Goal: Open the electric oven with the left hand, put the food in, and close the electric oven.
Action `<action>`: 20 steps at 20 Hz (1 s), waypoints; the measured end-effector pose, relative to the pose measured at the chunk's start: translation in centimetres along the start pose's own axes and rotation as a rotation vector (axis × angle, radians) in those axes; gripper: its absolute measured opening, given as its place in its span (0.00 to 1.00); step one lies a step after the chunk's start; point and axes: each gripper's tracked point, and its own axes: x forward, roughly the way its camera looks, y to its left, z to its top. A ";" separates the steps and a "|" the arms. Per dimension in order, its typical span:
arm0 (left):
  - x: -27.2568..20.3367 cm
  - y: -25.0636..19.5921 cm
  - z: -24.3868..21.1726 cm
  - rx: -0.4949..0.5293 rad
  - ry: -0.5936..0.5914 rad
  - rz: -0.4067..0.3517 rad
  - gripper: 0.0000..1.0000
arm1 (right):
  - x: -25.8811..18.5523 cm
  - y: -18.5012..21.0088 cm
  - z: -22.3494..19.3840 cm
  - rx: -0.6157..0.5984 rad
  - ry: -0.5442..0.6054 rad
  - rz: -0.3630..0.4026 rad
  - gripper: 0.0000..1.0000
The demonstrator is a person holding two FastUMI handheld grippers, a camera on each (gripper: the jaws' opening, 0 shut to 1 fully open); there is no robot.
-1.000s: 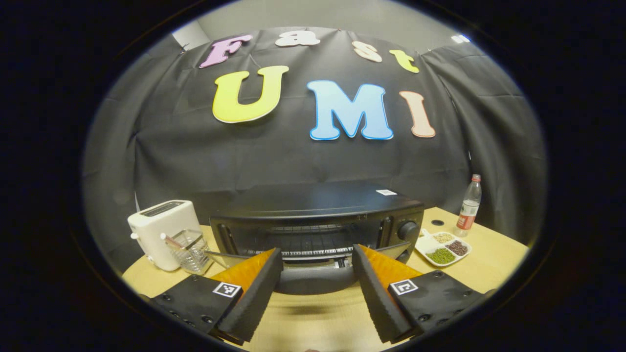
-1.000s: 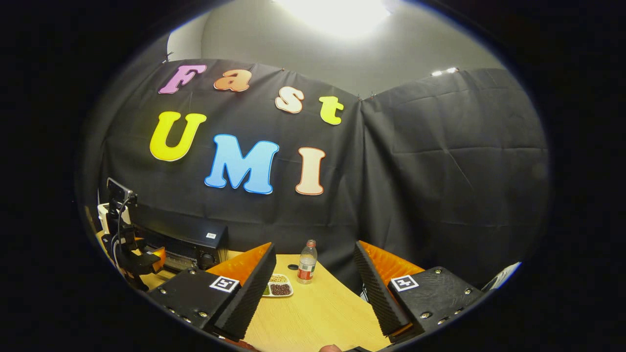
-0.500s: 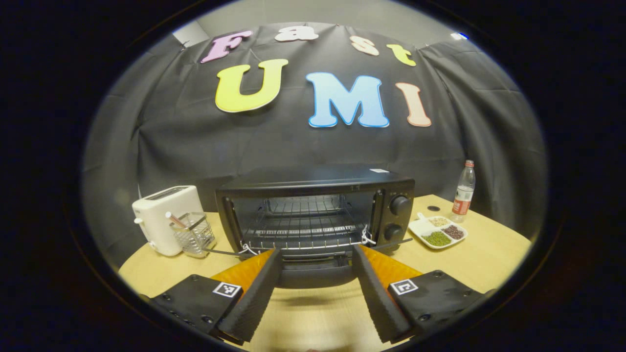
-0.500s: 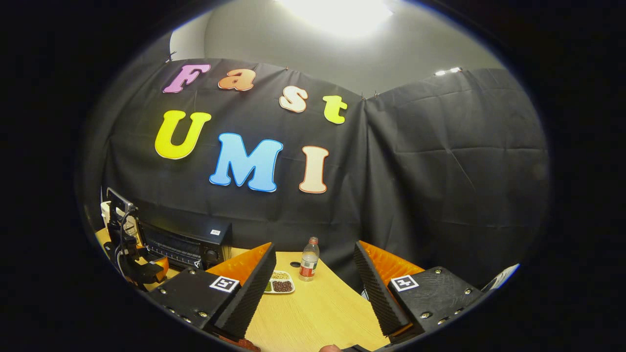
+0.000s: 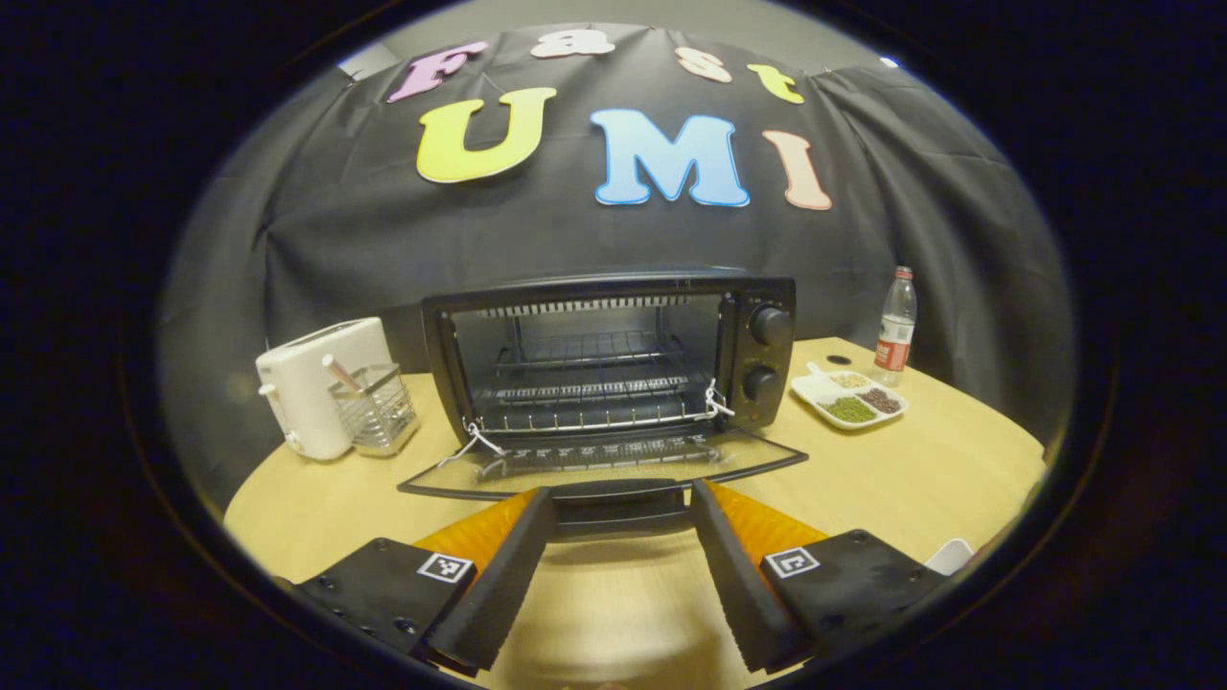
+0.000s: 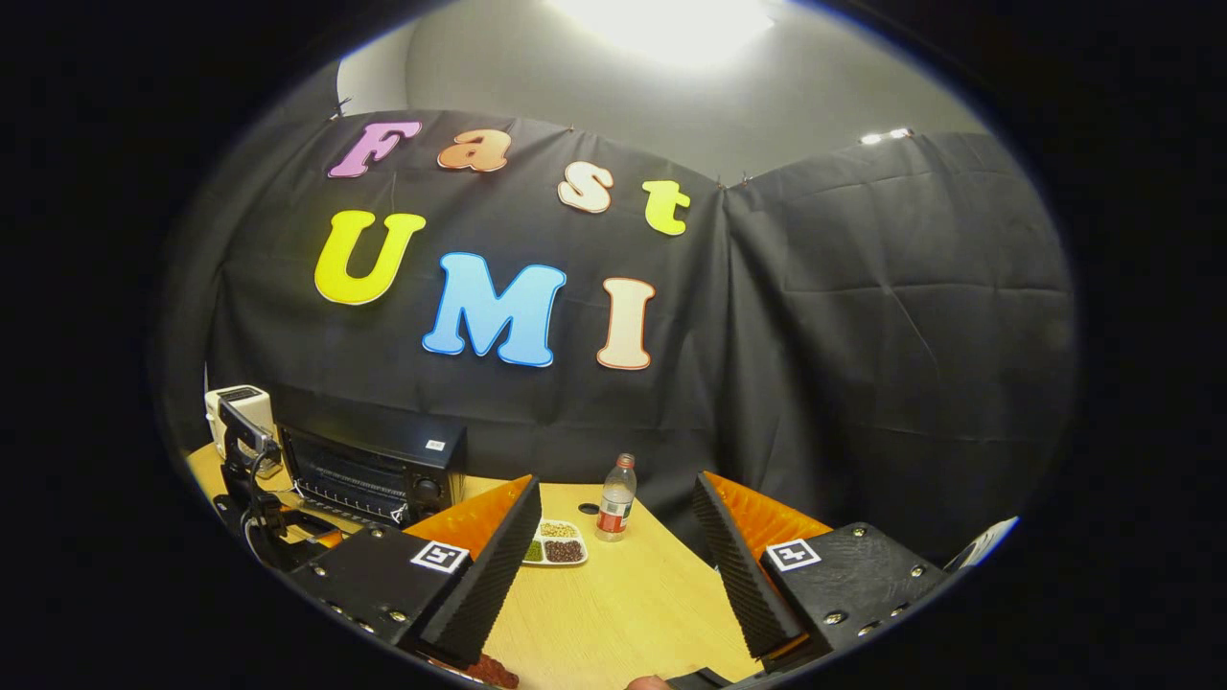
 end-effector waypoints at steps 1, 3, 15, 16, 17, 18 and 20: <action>-0.4 0.0 -0.3 -0.003 0.010 0.001 0.95 | -0.1 0.1 -0.3 0.000 0.005 0.009 0.97; -1.6 0.1 0.0 -0.013 -0.004 0.011 0.95 | 0.0 0.6 -0.6 -0.002 0.011 0.035 0.97; -14.3 -1.1 9.8 -0.046 -0.213 0.066 0.98 | 0.4 3.4 -5.5 0.111 0.143 0.265 0.97; -15.5 -1.0 10.7 -0.050 -0.234 0.075 0.99 | 0.4 3.7 -6.1 0.120 0.164 0.287 0.97; -16.7 -1.1 11.5 -0.054 -0.253 0.085 0.94 | 0.2 4.0 -6.7 0.131 0.184 0.311 0.97; -17.9 -1.0 12.5 -0.060 -0.273 0.095 0.91 | 0.1 4.4 -7.4 0.140 0.208 0.334 0.97; -20.1 -0.8 14.1 -0.076 -0.311 0.114 0.91 | -0.2 4.9 -9.0 0.155 0.254 0.376 0.97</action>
